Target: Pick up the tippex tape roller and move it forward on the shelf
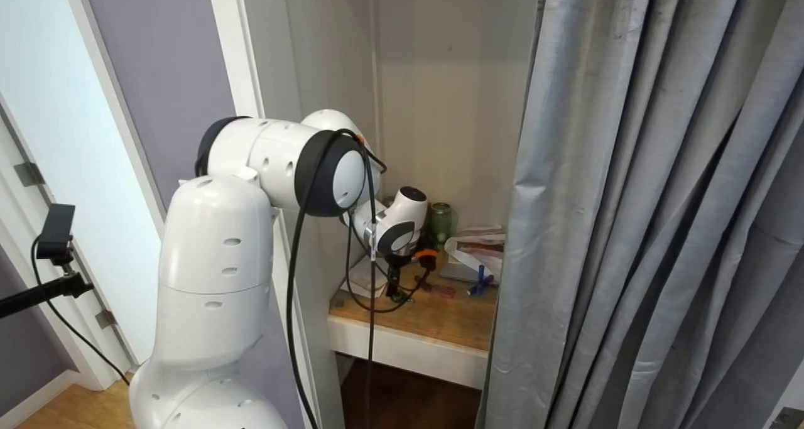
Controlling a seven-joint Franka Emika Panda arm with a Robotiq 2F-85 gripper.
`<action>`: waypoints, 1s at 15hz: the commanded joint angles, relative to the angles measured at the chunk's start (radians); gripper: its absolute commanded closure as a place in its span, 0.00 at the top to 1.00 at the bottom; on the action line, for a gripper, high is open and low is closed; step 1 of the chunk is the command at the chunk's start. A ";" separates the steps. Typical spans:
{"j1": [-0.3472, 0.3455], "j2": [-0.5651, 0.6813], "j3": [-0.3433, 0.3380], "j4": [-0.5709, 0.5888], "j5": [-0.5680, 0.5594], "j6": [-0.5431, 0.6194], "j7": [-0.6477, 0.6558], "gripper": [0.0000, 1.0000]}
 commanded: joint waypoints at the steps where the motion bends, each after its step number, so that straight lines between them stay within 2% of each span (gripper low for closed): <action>1: -0.001 0.024 0.000 0.023 -0.035 0.026 0.015 1.00; 5: 0.011 0.100 -0.014 0.069 -0.134 0.136 0.035 1.00; 15: 0.009 0.273 -0.006 0.217 -0.293 0.120 0.042 1.00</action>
